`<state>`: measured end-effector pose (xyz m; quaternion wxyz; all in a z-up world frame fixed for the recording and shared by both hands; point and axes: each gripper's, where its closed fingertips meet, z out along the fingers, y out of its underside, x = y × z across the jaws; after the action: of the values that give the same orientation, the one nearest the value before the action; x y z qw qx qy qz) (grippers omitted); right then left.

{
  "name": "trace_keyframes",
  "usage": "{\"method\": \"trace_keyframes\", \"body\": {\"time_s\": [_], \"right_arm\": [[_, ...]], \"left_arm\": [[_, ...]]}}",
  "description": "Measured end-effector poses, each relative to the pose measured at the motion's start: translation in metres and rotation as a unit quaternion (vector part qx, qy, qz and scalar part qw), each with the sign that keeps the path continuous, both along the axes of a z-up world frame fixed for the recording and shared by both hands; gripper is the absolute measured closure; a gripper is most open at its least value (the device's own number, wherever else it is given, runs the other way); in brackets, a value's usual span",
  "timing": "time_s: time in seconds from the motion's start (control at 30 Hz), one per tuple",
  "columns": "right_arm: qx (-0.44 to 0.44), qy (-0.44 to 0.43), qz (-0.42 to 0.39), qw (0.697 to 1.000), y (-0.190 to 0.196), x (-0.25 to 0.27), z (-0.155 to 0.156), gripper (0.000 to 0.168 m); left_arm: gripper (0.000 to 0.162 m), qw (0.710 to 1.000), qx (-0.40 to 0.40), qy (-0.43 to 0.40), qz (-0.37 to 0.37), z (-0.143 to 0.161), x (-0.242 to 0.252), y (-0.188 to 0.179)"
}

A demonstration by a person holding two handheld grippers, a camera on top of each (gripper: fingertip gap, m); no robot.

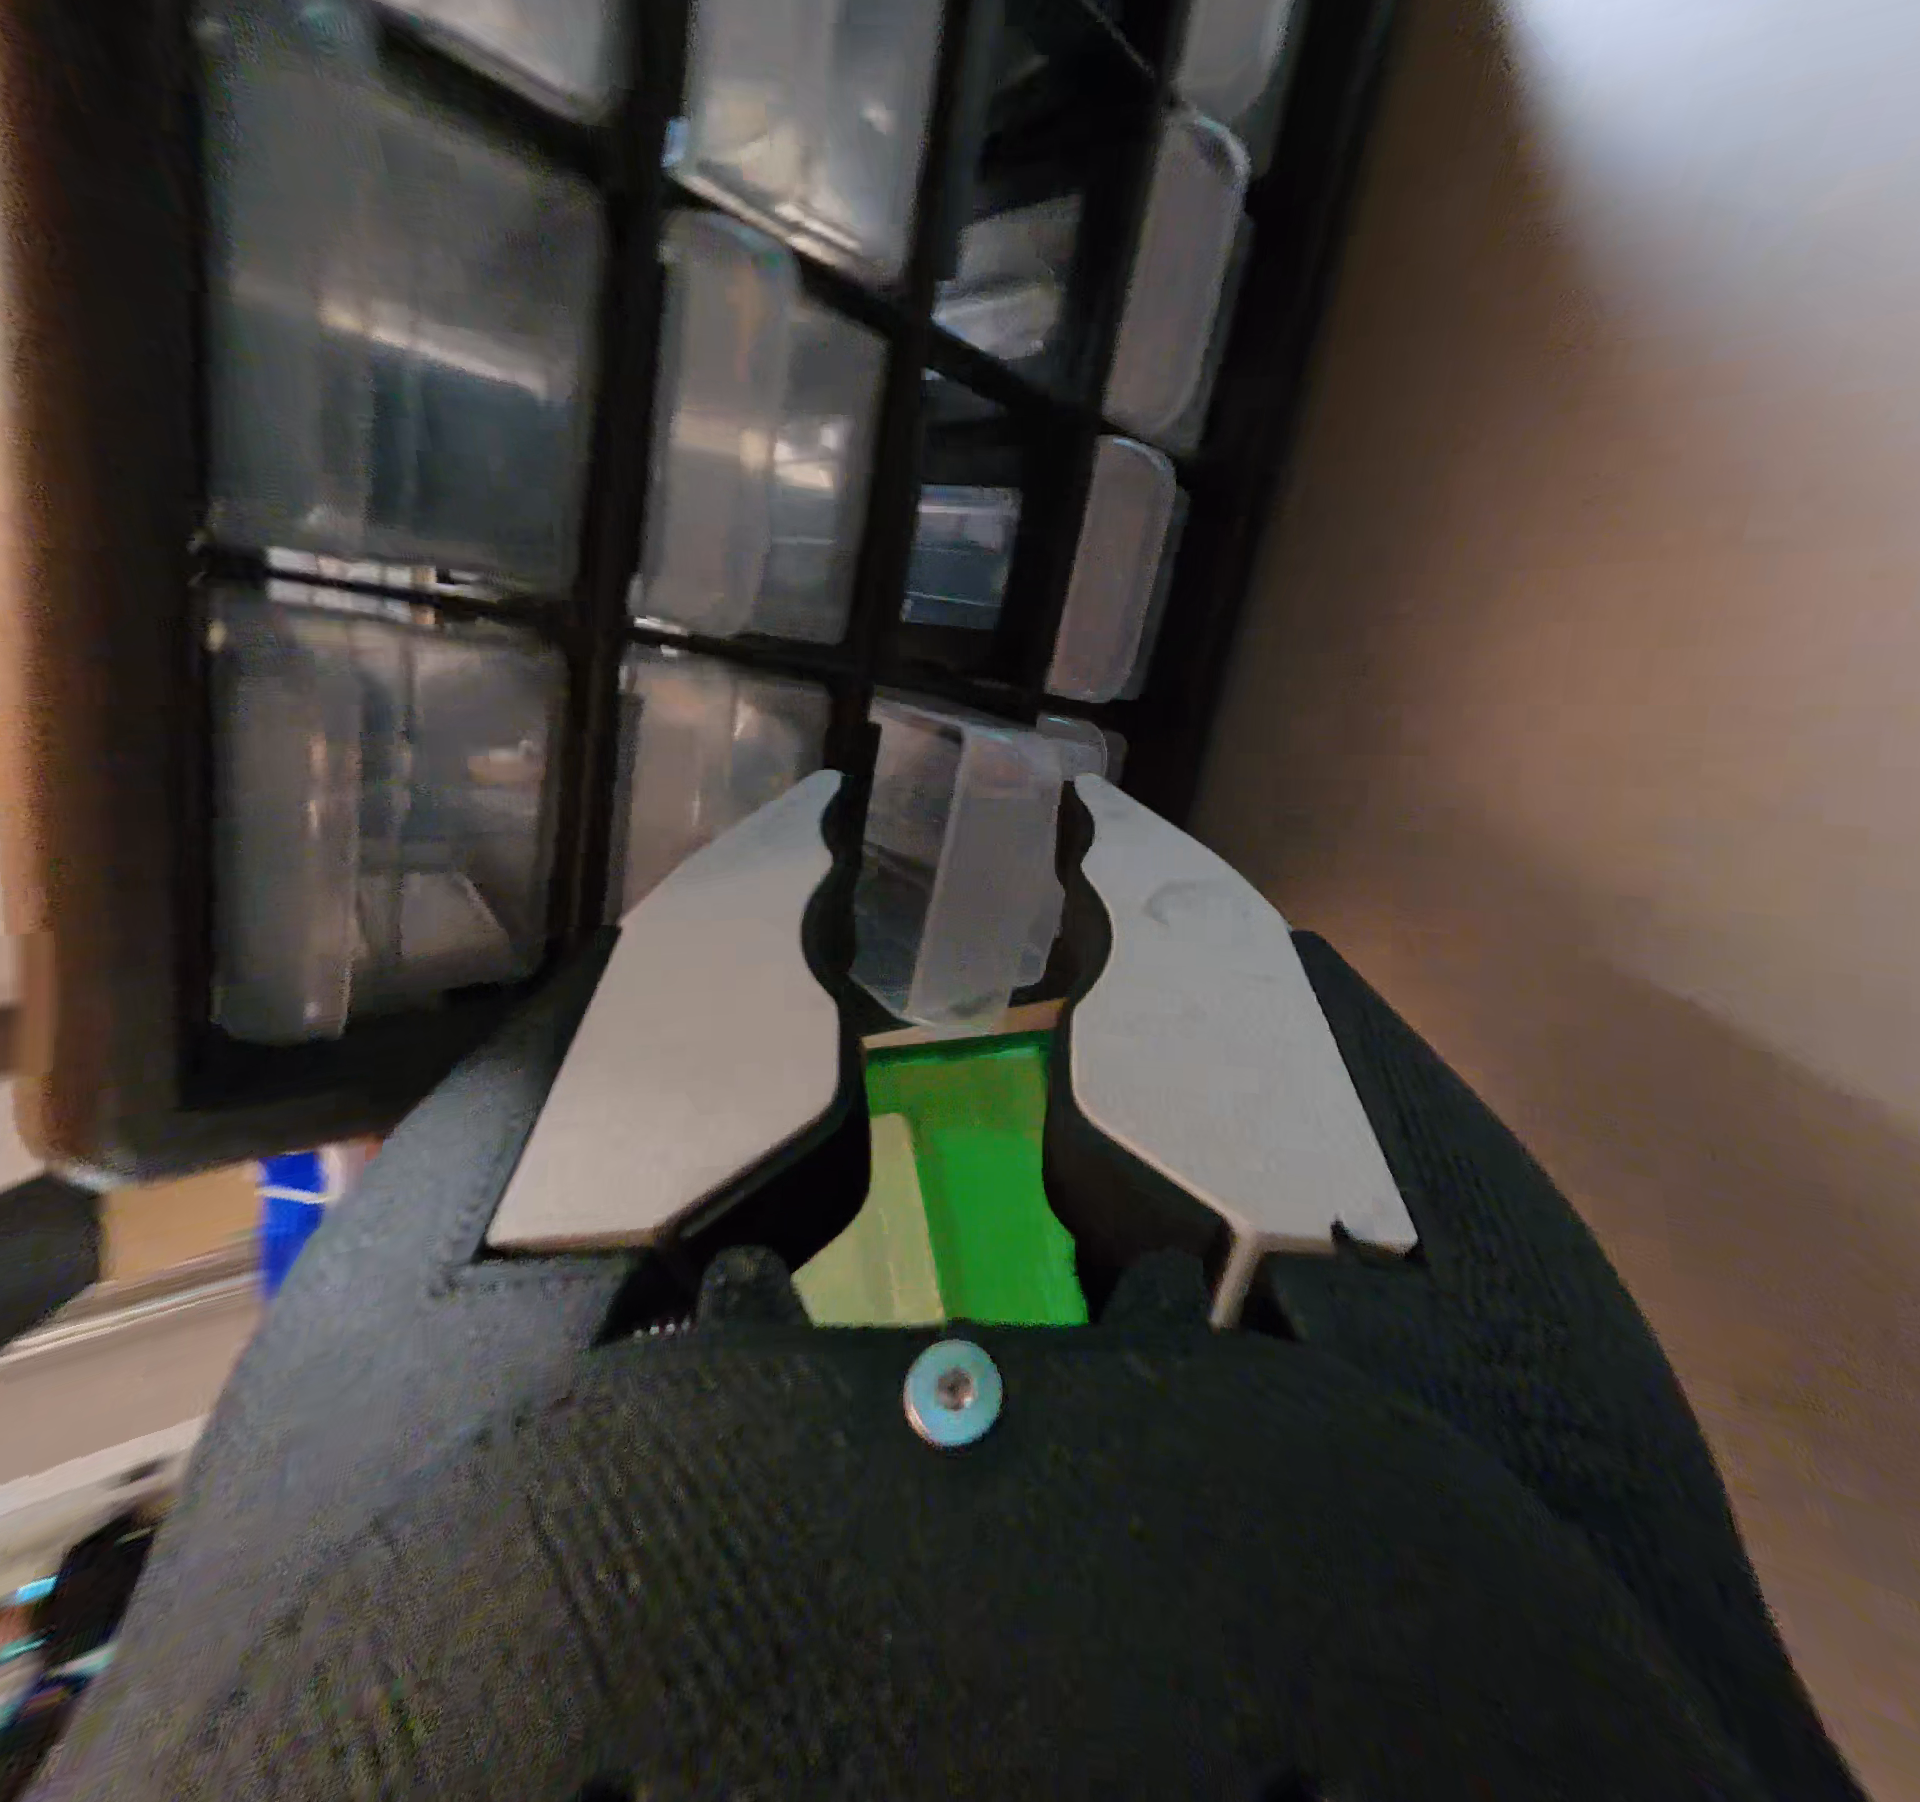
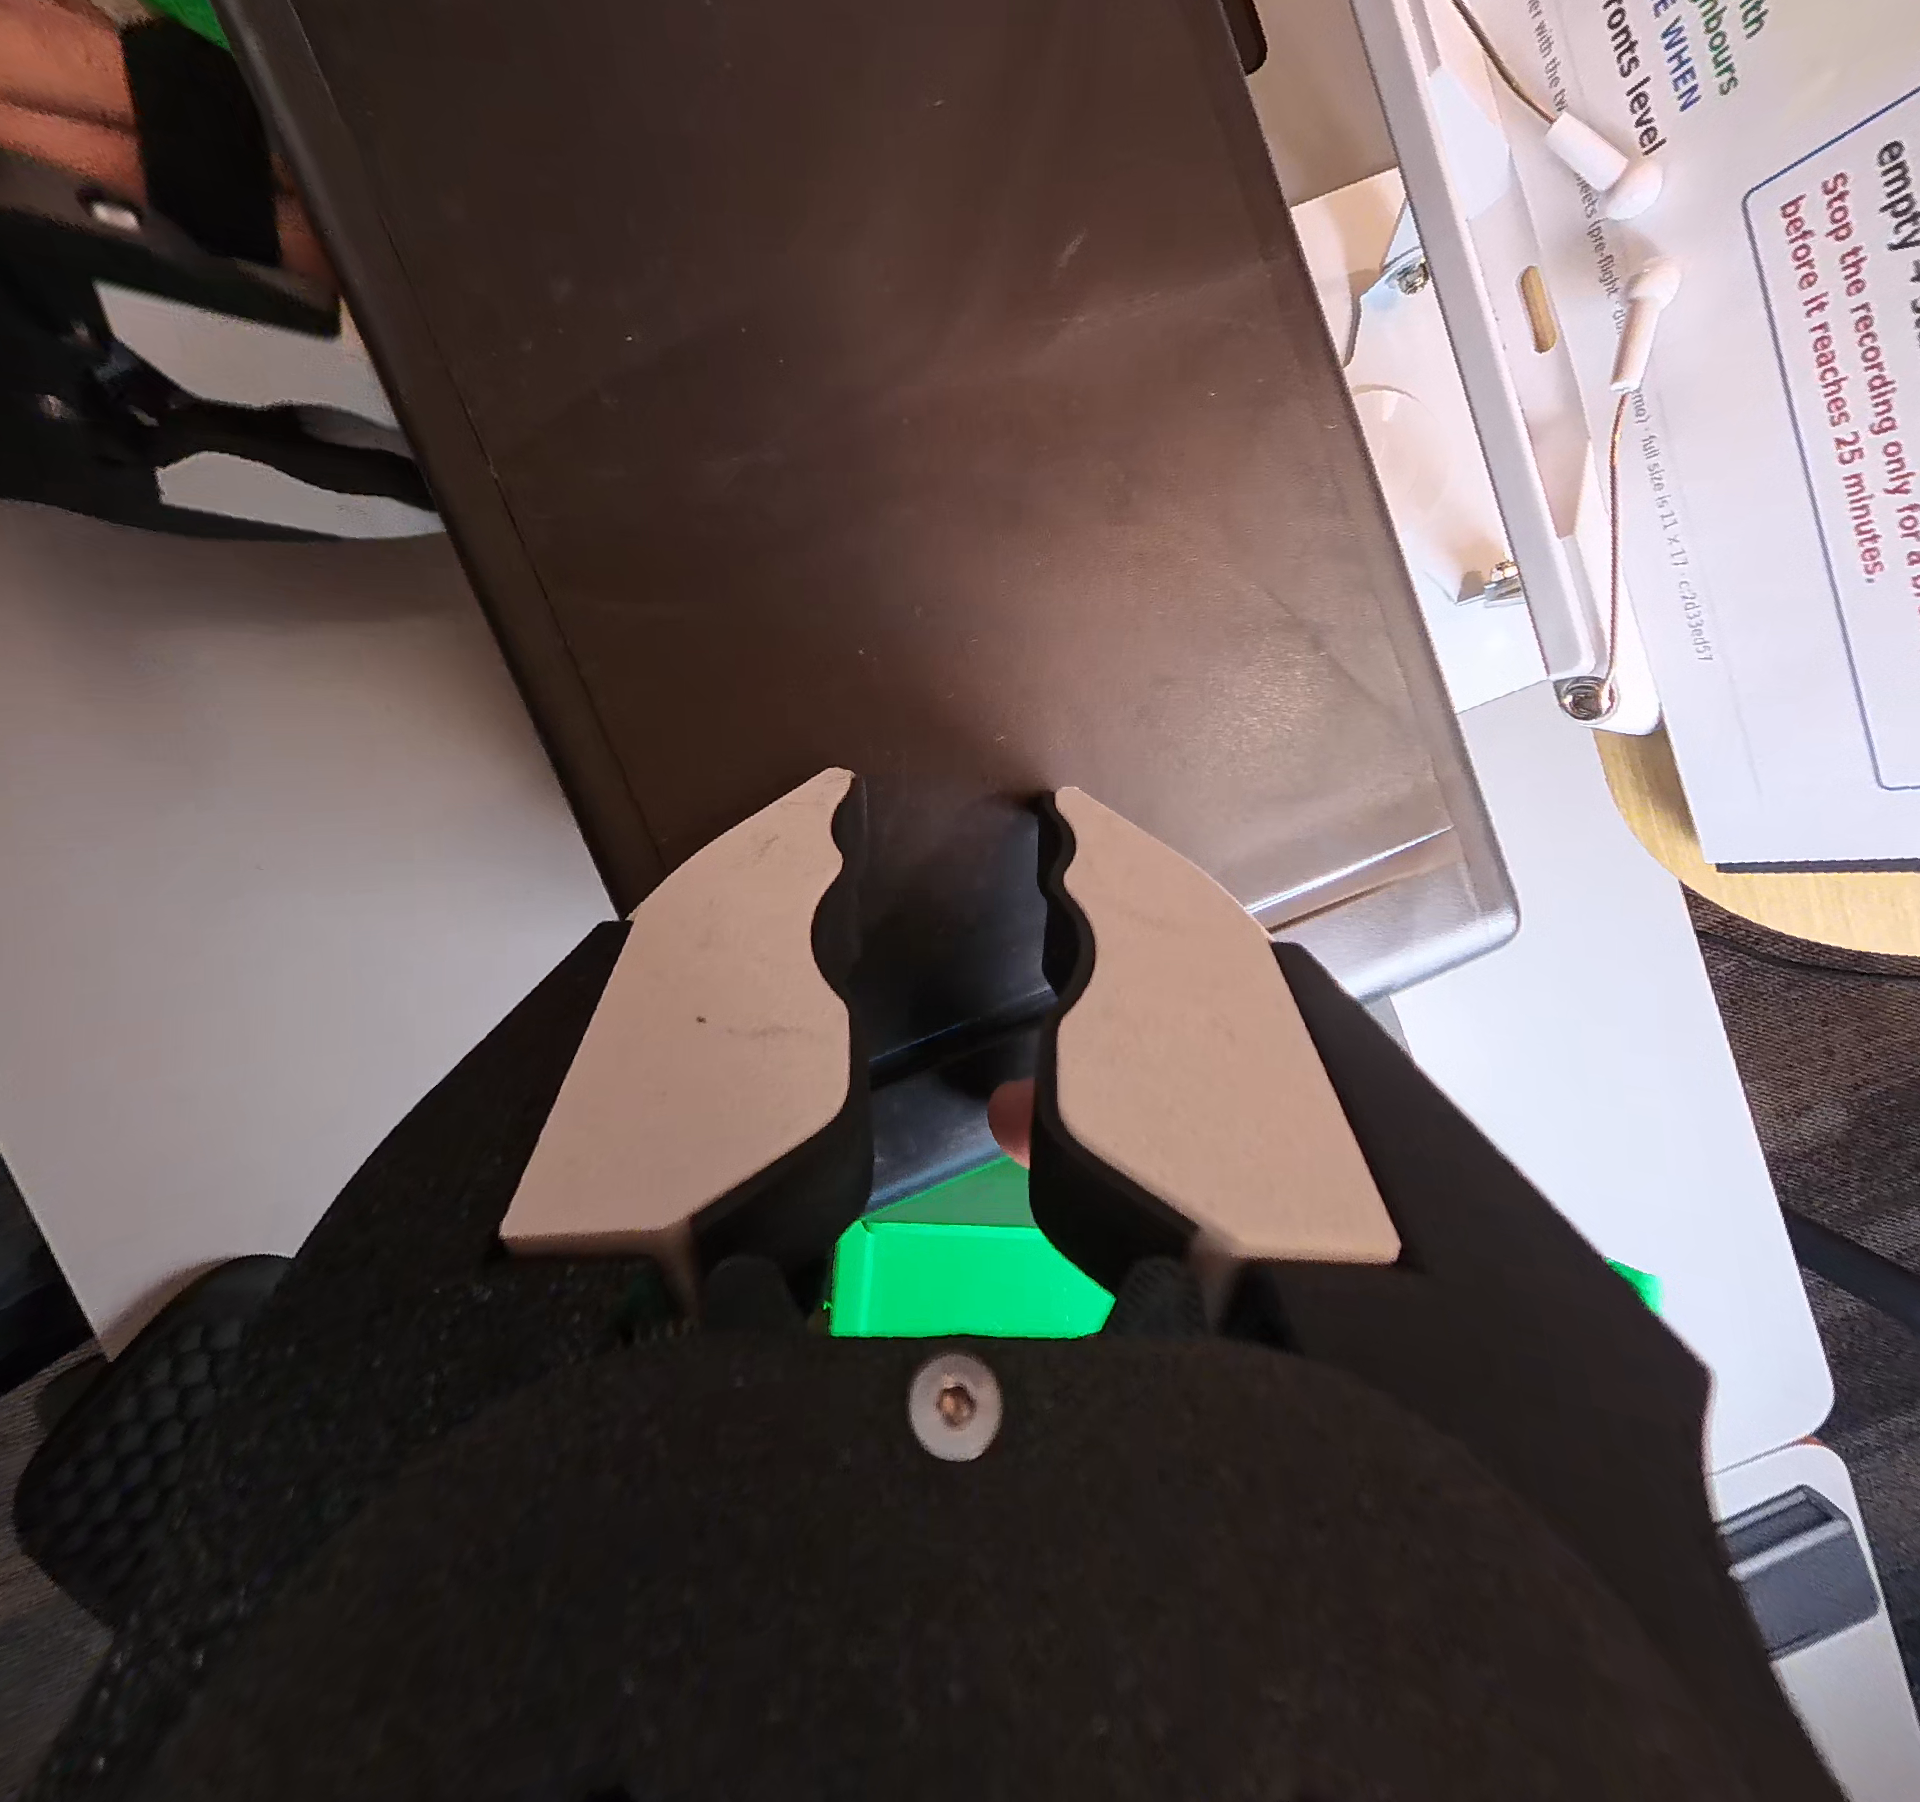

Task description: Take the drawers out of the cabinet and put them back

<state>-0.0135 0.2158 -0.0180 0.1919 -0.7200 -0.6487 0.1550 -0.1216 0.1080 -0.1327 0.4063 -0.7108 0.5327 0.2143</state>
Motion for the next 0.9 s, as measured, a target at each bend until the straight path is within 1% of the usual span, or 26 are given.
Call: {"method": "trace_keyframes", "body": {"time_s": [0.07,0.2,0.27,0.33,0.43,0.47,0.6,0.7,0.83,0.9], "right_arm": [[0.000,0.000,0.000,1.000,0.000,0.000,0.000,0.137],[-0.003,0.004,0.004,1.000,0.000,0.000,0.000,0.137],[-0.004,0.005,0.007,1.000,0.000,0.000,0.000,0.137],[-0.004,0.005,0.008,1.000,0.000,0.000,0.000,0.137],[-0.004,0.007,0.007,1.000,0.000,0.000,0.000,0.137],[-0.004,0.007,0.006,1.000,0.000,0.000,0.000,0.137],[-0.004,0.008,0.001,1.000,0.000,0.000,0.000,0.137],[-0.004,0.006,-0.001,1.000,0.001,0.000,0.000,0.137],[-0.005,0.004,0.000,1.000,0.001,-0.001,0.000,0.137],[-0.005,0.004,0.000,1.000,0.001,-0.001,0.000,0.137]], "left_arm": [[0.120,0.998,0.007,-0.064,0.005,0.007,-0.001,-0.002],[0.127,0.981,0.062,-0.181,0.003,0.035,-0.002,-0.024],[0.131,0.973,0.044,-0.227,0.010,0.033,-0.003,-0.035],[0.142,0.970,0.012,-0.241,0.026,0.018,-0.006,-0.040],[0.154,0.971,0.005,-0.232,0.056,-0.001,-0.015,-0.030],[0.158,0.968,0.000,-0.244,0.063,-0.004,-0.015,-0.026],[0.162,0.948,0.002,-0.297,0.111,-0.006,-0.022,-0.001],[0.162,0.937,-0.011,-0.330,0.118,-0.008,-0.017,0.007],[0.162,0.939,0.008,-0.316,0.132,-0.008,-0.018,0.009],[0.158,0.941,0.003,-0.313,0.127,-0.007,-0.019,0.005]]}}
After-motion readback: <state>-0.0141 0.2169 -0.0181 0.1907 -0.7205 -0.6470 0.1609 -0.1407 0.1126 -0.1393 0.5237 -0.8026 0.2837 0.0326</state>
